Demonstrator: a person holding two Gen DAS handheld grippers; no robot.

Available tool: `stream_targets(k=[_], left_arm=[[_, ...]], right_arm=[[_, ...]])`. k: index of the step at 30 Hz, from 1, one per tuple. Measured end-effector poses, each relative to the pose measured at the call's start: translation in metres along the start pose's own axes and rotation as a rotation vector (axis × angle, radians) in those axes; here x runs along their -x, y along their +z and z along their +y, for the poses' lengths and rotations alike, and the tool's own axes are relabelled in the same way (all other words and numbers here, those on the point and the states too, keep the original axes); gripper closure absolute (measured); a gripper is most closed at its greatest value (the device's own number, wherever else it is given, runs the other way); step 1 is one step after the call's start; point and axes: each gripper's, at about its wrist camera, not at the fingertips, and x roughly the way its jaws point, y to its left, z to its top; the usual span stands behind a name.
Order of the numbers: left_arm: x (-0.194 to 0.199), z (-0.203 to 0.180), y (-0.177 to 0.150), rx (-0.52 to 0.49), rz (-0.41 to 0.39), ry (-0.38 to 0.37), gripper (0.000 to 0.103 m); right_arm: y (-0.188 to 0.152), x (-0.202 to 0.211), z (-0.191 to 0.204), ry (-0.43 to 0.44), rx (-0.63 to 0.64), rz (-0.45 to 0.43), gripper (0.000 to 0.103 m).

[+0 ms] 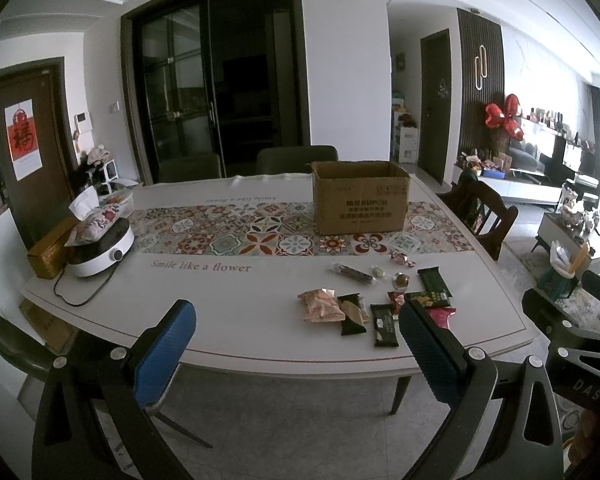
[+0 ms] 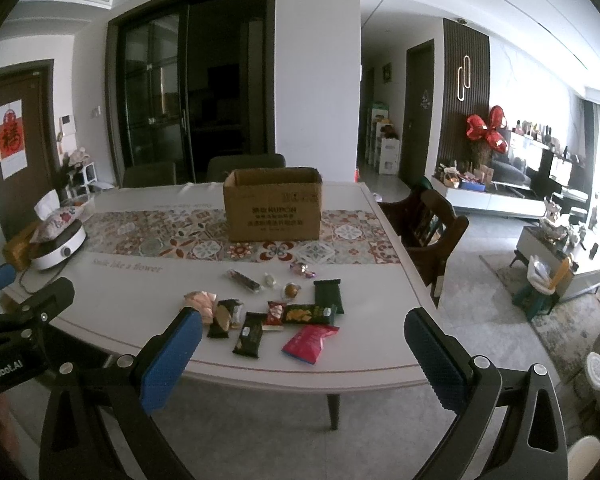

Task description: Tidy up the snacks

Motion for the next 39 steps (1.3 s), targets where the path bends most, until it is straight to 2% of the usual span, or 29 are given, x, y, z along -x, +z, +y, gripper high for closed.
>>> stream_targets(k=[10, 17, 21, 28, 36, 39], left_arm=[[0.0, 0.0, -0.001, -0.001, 0.001, -0.001, 0.0], [-0.001, 0.003, -0.006, -0.001, 0.042, 0.002, 0.0], [-0.008, 0.007, -0.006, 0.002, 0.054, 0.009, 0.0], [-0.049, 0.005, 0.005, -0.011, 0.085, 0.019, 0.0], [-0.117, 0.009, 0.025, -0.022, 0.159, -0.03, 0.004], [-0.149, 0.01, 0.031, -0.032, 0.212, -0.062, 0.007]], right_arm=[[-0.001, 0.0, 0.0, 0.001, 0.0, 0.002, 0.001], [-0.005, 0.003, -0.003, 0.018, -0.004, 0.012, 0.001], [-0.008, -0.01, -0.009, 0.046, 0.002, 0.03, 0.001], [0.004, -0.041, -0.001, 0.08, 0.004, 0.064, 0.001], [0.023, -0.099, 0.014, 0.08, -0.001, 0.138, 0.002], [0.027, -0.124, 0.019, 0.075, -0.012, 0.178, 0.003]])
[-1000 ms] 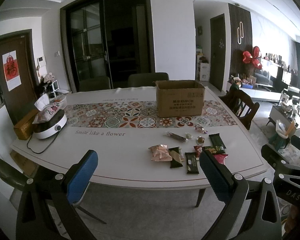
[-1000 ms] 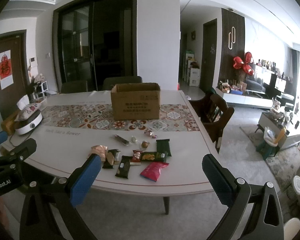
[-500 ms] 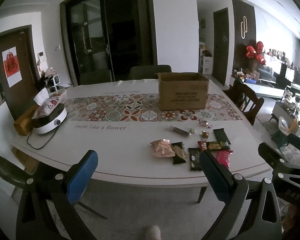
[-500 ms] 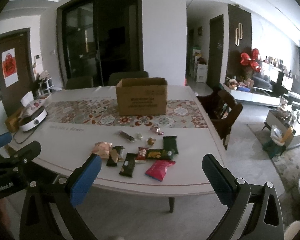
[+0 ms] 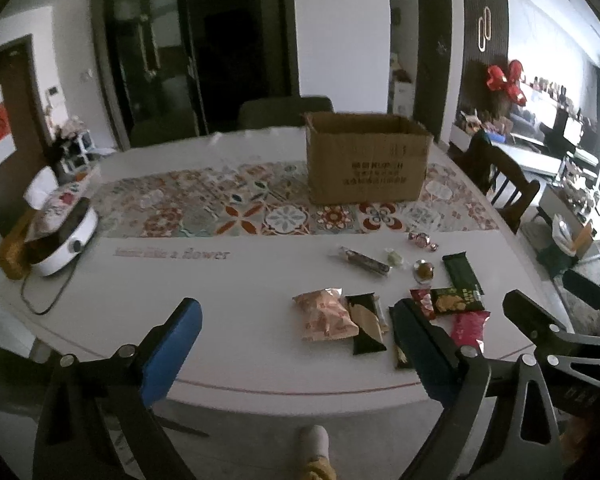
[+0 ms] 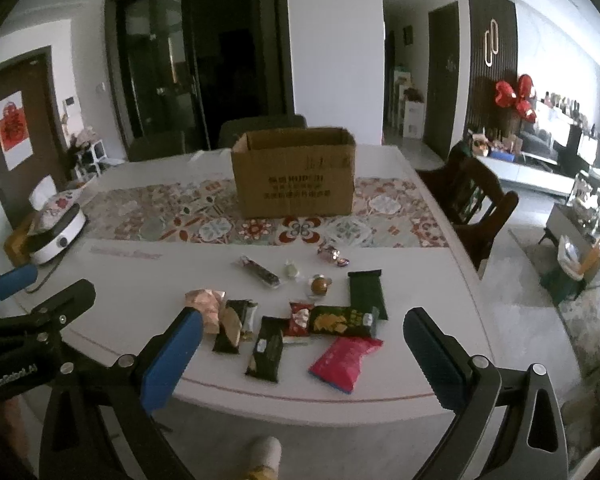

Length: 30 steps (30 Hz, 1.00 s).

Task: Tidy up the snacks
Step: 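Grasp the pink Fortune Biscuits bag with the left tool while the right tool grasps the red-and-white packet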

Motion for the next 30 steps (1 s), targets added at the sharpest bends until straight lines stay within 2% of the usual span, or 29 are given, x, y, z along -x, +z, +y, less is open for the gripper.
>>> stream_targets(k=[5, 15, 20, 23, 26, 30], left_arm=[[-0.046, 0.005, 0.014, -0.017, 0.093, -0.055, 0.012], [-0.121, 0.007, 0.02, -0.065, 0.232, -0.143, 0.02], [-0.15, 0.006, 0.016, -0.046, 0.316, -0.152, 0.025], [-0.163, 0.003, 0.012, -0.016, 0.346, -0.143, 0.031], [-0.172, 0.0, 0.009, 0.012, 0.38, -0.136, 0.031], [-0.183, -0.004, 0.009, 0.047, 0.4, -0.125, 0.031]], right_arm=[[0.01, -0.043, 0.005, -0.022, -0.033, 0.082, 0.007], [0.01, -0.111, 0.015, -0.077, -0.099, 0.227, 0.029], [0.005, -0.135, 0.015, -0.079, -0.095, 0.294, 0.038], [0.003, -0.149, 0.013, -0.073, -0.079, 0.305, 0.039], [0.003, -0.159, 0.01, -0.053, -0.062, 0.321, 0.051], [0.0, -0.172, 0.005, -0.025, -0.067, 0.348, 0.051]])
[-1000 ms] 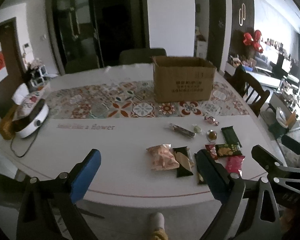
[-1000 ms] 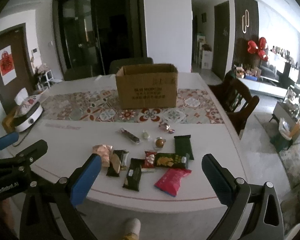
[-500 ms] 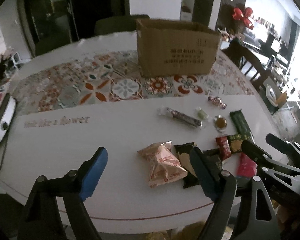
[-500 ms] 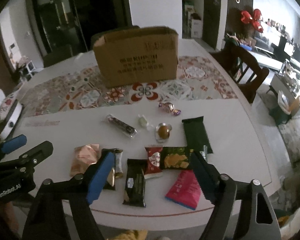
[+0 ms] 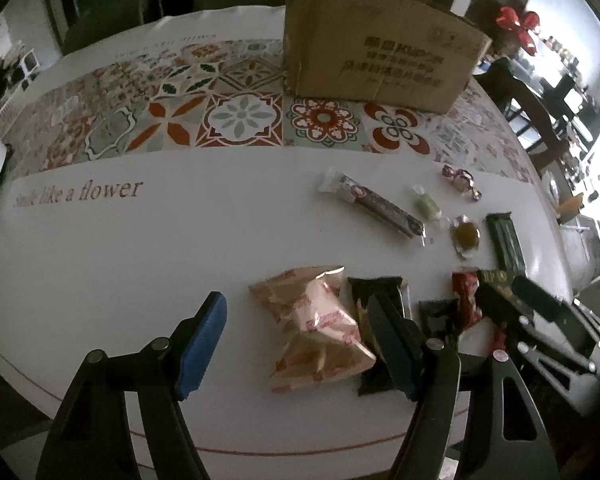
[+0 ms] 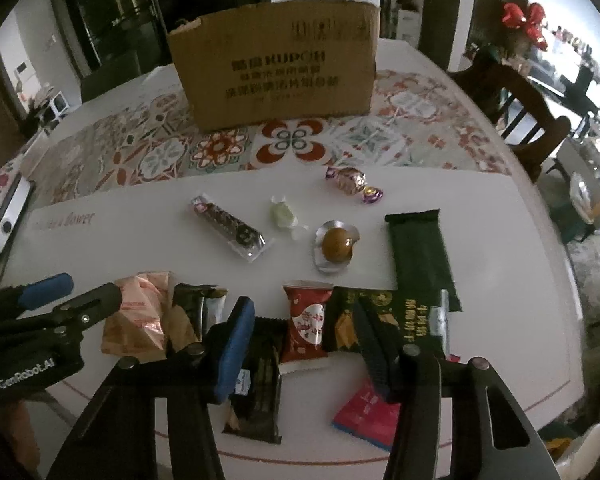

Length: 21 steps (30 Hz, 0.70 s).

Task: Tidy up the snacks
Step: 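Grasp the pink Fortune Biscuits bag with the left tool while the right tool grasps the red-and-white packet, then carry both snacks over the cardboard box and open both tools to drop them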

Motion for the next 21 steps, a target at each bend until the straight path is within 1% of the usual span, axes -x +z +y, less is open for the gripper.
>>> stream_targets(k=[1, 3, 5, 9, 10, 11, 12, 15, 16, 17, 18, 20, 21], left_arm=[[-0.002, 0.0, 0.002, 0.011, 0.003, 0.0, 0.031], [-0.008, -0.001, 0.002, 0.025, 0.018, 0.001, 0.031], [-0.014, -0.002, 0.002, 0.027, 0.036, 0.004, 0.032], [-0.028, -0.003, 0.002, 0.035, 0.091, 0.001, 0.04], [-0.03, -0.003, 0.003, 0.038, 0.096, 0.002, 0.042], [-0.031, -0.003, 0.003, 0.041, 0.102, 0.001, 0.043], [-0.033, -0.003, 0.003, 0.043, 0.105, 0.0, 0.045], [-0.036, -0.002, 0.002, 0.047, 0.123, -0.007, 0.051], [-0.038, -0.002, 0.002, 0.049, 0.128, -0.009, 0.055], [-0.039, -0.002, 0.001, 0.049, 0.133, -0.013, 0.058], [-0.039, -0.002, 0.001, 0.049, 0.136, -0.015, 0.059], [-0.039, -0.001, 0.001, 0.046, 0.128, -0.018, 0.061], [-0.039, -0.001, 0.001, 0.041, 0.126, -0.018, 0.062]], right_arm=[[0.0, -0.003, 0.0, 0.004, 0.0, 0.005, 0.051], [0.001, -0.009, -0.001, 0.017, 0.0, 0.021, 0.056], [0.001, -0.015, -0.002, 0.026, -0.005, 0.037, 0.056], [-0.001, -0.022, -0.005, 0.034, -0.014, 0.063, 0.057], [-0.001, -0.023, -0.006, 0.032, -0.013, 0.063, 0.058], [-0.001, -0.024, -0.005, 0.03, -0.009, 0.063, 0.062], [-0.001, -0.026, -0.005, 0.028, -0.007, 0.068, 0.063], [-0.002, -0.032, -0.006, 0.032, -0.015, 0.089, 0.063], [-0.002, -0.033, -0.006, 0.035, -0.02, 0.095, 0.063], [-0.002, -0.035, -0.007, 0.035, -0.021, 0.094, 0.065], [-0.001, -0.036, -0.007, 0.033, -0.02, 0.096, 0.071], [-0.002, -0.039, -0.007, 0.036, -0.017, 0.107, 0.077], [-0.002, -0.042, -0.008, 0.036, -0.023, 0.117, 0.079]])
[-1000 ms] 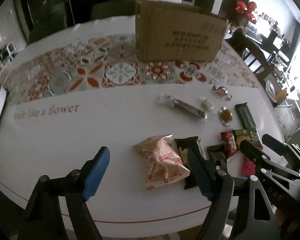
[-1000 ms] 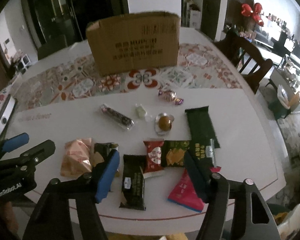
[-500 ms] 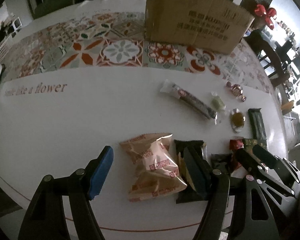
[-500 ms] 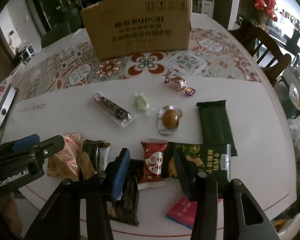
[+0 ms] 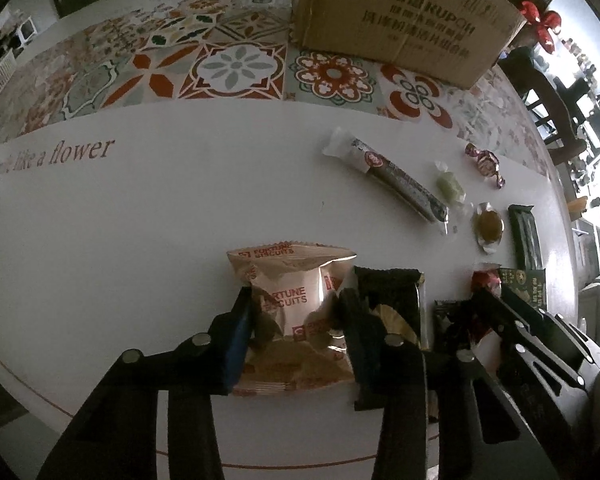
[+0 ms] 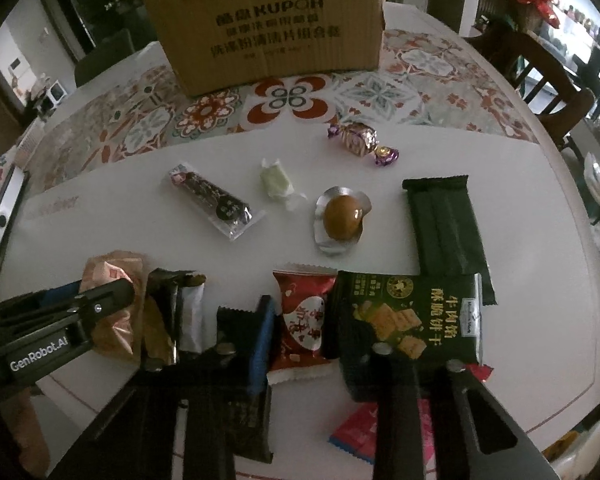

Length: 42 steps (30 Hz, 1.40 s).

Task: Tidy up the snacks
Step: 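Carry both snacks over the cardboard box and open both tools to drop them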

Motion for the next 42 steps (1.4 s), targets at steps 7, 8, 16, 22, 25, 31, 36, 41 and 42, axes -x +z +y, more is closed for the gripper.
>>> stream_targets(k=[7, 8, 16, 22, 25, 31, 36, 41, 42], left_arm=[[0.017, -0.001, 0.004, -0.028, -0.056, -0.006, 0.065], [0.022, -0.002, 0.005, -0.038, -0.071, -0.008, 0.065], [0.067, -0.012, 0.029, -0.098, -0.219, -0.035, 0.065], [0.099, -0.026, 0.06, -0.14, -0.344, -0.06, 0.065], [0.115, -0.033, 0.079, -0.158, -0.404, -0.08, 0.065], [0.141, -0.052, 0.12, -0.216, -0.517, -0.072, 0.065], [0.153, -0.063, 0.151, -0.236, -0.58, -0.072, 0.065], [0.149, -0.069, 0.186, -0.24, -0.594, -0.07, 0.065], [0.147, -0.071, 0.193, -0.24, -0.589, -0.067, 0.065]], right_arm=[[0.003, 0.006, 0.0, 0.005, -0.004, -0.012, 0.08], [0.004, 0.009, 0.0, 0.004, -0.001, -0.02, 0.08], [0.031, 0.049, 0.005, 0.017, 0.025, -0.14, 0.08], [0.062, 0.082, 0.008, 0.037, 0.055, -0.249, 0.08], [0.08, 0.093, 0.007, 0.057, 0.057, -0.294, 0.08], [0.124, 0.107, 0.002, 0.082, 0.067, -0.351, 0.08], [0.165, 0.113, -0.003, 0.085, 0.082, -0.414, 0.08], [0.202, 0.113, -0.007, 0.08, 0.097, -0.459, 0.08], [0.209, 0.112, -0.008, 0.08, 0.099, -0.468, 0.08]])
